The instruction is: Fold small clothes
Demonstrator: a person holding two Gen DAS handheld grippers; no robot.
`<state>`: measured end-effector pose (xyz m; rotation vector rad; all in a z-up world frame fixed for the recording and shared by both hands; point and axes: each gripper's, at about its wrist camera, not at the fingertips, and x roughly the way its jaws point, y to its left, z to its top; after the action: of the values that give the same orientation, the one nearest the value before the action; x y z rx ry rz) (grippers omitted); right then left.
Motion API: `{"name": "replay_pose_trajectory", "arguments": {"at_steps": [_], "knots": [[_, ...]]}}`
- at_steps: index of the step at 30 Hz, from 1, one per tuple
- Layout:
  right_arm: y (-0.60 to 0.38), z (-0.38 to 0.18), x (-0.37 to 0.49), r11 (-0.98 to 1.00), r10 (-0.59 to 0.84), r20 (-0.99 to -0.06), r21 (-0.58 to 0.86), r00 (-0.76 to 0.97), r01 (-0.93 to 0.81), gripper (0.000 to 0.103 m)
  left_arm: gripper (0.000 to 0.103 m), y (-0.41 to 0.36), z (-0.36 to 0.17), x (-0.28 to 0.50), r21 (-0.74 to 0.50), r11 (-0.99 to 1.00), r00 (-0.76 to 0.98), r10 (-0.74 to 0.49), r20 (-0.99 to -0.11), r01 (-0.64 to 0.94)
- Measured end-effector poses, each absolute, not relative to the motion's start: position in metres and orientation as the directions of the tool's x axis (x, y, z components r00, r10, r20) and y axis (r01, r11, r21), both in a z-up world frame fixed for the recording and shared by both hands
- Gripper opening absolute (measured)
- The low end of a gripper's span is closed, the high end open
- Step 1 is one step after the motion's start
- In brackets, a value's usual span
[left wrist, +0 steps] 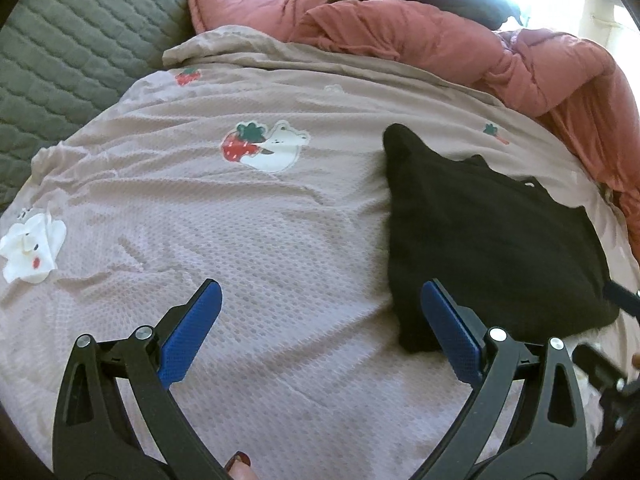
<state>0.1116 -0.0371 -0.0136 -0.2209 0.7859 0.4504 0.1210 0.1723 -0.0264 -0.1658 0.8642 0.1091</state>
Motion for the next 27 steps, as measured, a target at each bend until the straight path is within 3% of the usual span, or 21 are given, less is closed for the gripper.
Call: {"name": "replay_pose_trajectory", "arguments": {"at_steps": [12,18,27], "knots": [[0.020,-0.040,0.115,0.804,0.290,-0.739,-0.156,0.608,-0.574,0.097,0.093,0.194,-0.036,0.134,-0.106,0.968,0.633,0.064,-0.771,-0.226],[0.045,-0.063,0.128,0.790,0.218,-0.764,-0.227,0.608,-0.569,0.097,0.093,0.195,-0.036,0.137,-0.105,0.968,0.630,0.063,-0.774,-0.226],[0.053,-0.071,0.147,0.785,0.174,-0.728,-0.304,0.663,-0.540,0.097,0.093,0.197,-0.036,0.146,-0.111,0.967,0.621,0.058,-0.782,-0.230]]}}
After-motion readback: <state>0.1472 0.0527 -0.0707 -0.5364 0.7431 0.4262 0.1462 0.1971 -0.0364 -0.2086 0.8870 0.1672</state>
